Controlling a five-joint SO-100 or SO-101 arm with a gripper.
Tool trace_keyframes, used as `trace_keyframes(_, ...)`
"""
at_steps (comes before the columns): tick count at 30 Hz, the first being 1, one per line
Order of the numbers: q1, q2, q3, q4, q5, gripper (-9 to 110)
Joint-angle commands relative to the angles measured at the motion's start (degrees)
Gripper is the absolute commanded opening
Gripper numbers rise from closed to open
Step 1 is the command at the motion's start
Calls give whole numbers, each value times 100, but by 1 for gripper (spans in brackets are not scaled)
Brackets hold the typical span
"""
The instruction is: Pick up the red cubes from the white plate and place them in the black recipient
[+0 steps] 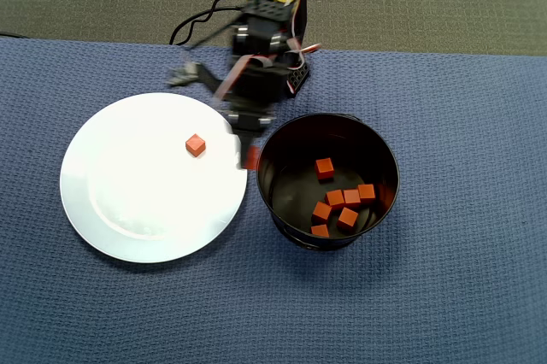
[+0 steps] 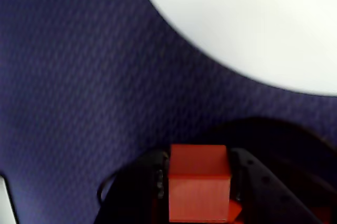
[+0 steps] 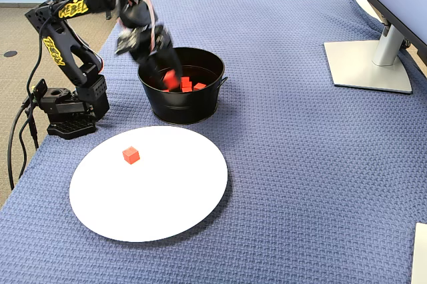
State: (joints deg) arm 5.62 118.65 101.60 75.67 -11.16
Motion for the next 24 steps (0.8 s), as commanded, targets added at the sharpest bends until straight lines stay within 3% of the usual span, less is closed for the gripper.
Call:
trace_keyframes(1,-1705,360,-18,316,26,41)
trace_keyframes(2,-1951,475,105,387,-132,46)
trace_keyframes(4,-1679,694,167,352,-378,45)
trace_keyframes(7,-272,360,-105,316,-879,35)
trace_keyframes(12,1951,-404,185,-325,-1837,30)
trace_keyframes(18,3173,-993,914,-1046,-3437,27)
trace_keyframes(22,3560,-1230,870,-1020,-2962,20)
trace_keyframes(24,3586,-1266,967,-686,-2909,23)
